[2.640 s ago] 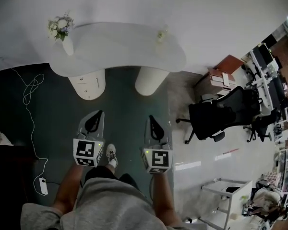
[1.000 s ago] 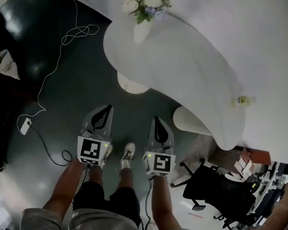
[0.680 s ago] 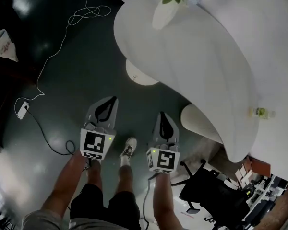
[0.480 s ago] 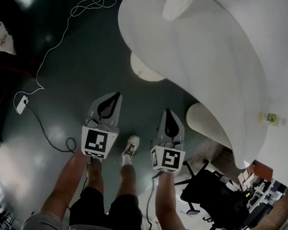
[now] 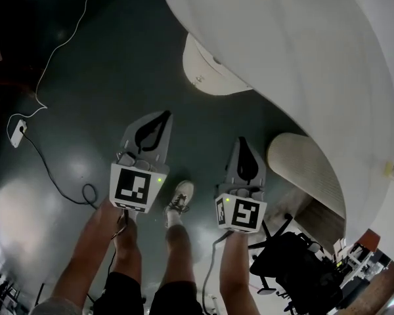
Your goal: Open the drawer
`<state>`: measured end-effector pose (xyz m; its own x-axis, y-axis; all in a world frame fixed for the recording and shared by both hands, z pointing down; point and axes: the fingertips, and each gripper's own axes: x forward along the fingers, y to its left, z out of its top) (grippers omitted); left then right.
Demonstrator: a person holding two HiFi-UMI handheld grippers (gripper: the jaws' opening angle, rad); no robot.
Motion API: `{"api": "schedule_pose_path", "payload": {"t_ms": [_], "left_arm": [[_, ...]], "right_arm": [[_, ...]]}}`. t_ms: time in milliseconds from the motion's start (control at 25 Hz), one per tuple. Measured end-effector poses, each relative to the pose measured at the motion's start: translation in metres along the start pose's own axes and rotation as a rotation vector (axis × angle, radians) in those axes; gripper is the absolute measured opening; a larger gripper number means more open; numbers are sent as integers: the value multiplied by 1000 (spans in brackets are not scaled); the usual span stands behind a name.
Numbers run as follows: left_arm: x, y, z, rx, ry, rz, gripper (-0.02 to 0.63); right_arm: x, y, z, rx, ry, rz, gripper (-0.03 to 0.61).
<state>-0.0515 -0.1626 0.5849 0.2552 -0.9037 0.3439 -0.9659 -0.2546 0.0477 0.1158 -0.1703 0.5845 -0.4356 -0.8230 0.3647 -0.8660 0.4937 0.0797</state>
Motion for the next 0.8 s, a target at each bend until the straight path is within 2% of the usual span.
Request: {"api": "schedule_pose_path", "payload": {"t_ms": [240, 560, 800], "left_arm": [[30, -6, -54, 9, 22, -15, 11], [68, -2, -94, 31, 1, -28, 11], [96, -9, -117, 39, 4, -35, 11]], "right_arm": [[22, -6, -55, -4, 14, -5, 3], [51, -11, -105, 16, 13, -20, 3], [64, -26, -127, 15, 5, -32, 3]]}}
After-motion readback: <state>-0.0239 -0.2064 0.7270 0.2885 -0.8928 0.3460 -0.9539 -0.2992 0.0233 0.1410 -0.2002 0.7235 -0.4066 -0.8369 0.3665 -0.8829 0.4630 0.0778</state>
